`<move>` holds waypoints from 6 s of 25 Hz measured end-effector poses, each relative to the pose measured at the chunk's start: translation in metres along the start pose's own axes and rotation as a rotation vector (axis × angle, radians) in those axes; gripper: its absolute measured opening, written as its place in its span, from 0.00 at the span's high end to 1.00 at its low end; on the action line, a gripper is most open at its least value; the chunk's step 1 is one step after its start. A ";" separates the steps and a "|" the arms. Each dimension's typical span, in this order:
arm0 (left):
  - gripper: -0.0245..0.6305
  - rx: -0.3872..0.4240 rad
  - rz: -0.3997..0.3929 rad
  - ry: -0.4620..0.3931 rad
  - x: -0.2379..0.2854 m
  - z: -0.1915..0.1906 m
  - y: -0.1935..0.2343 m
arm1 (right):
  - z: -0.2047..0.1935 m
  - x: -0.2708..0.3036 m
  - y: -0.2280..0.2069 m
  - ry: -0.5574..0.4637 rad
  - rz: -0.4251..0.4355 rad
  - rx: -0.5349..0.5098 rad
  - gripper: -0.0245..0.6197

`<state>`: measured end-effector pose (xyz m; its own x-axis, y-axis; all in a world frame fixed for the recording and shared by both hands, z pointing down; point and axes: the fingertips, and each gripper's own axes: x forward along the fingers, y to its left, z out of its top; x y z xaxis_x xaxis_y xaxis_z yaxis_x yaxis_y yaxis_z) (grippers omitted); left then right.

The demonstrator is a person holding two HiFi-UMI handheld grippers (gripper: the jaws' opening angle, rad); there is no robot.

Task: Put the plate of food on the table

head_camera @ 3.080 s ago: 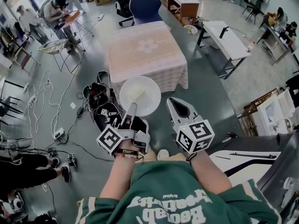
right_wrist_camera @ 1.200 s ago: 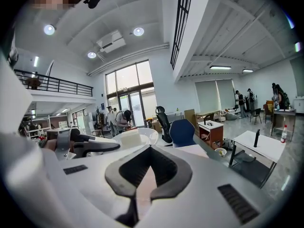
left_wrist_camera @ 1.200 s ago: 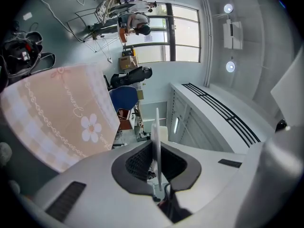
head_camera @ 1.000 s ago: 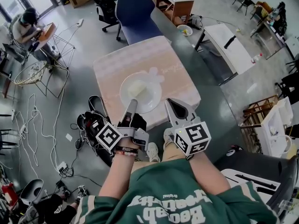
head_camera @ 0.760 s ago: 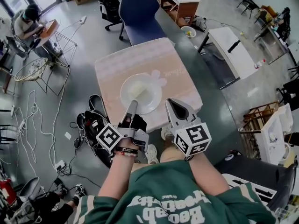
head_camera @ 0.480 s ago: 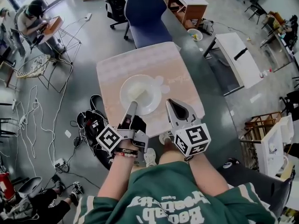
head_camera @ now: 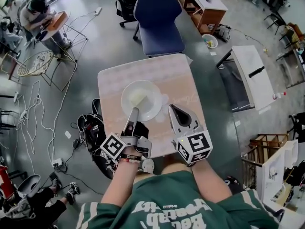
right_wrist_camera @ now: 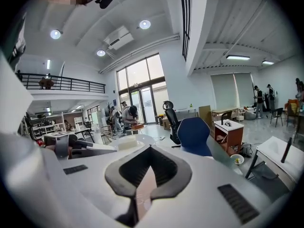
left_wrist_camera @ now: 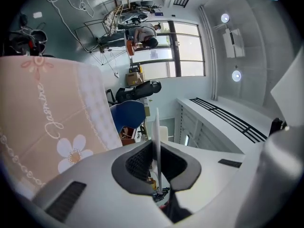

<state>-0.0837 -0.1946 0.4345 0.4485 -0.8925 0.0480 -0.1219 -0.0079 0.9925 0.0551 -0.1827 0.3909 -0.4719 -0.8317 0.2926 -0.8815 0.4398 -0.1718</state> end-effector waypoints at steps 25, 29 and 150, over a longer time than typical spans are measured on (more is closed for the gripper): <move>0.93 -0.016 0.185 -0.015 0.116 0.001 0.147 | -0.072 0.137 -0.098 0.133 0.081 -0.085 0.94; 0.93 -0.031 0.204 -0.007 0.124 0.001 0.167 | -0.085 0.150 -0.099 0.152 0.080 -0.078 0.94; 0.95 1.192 0.003 0.205 0.051 -0.007 -0.063 | 0.032 0.066 -0.016 0.038 0.149 -0.162 0.94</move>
<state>-0.0467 -0.2365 0.3755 0.5654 -0.8062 0.1743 -0.8147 -0.5128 0.2707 0.0384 -0.2553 0.3826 -0.5942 -0.7415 0.3115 -0.7916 0.6078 -0.0631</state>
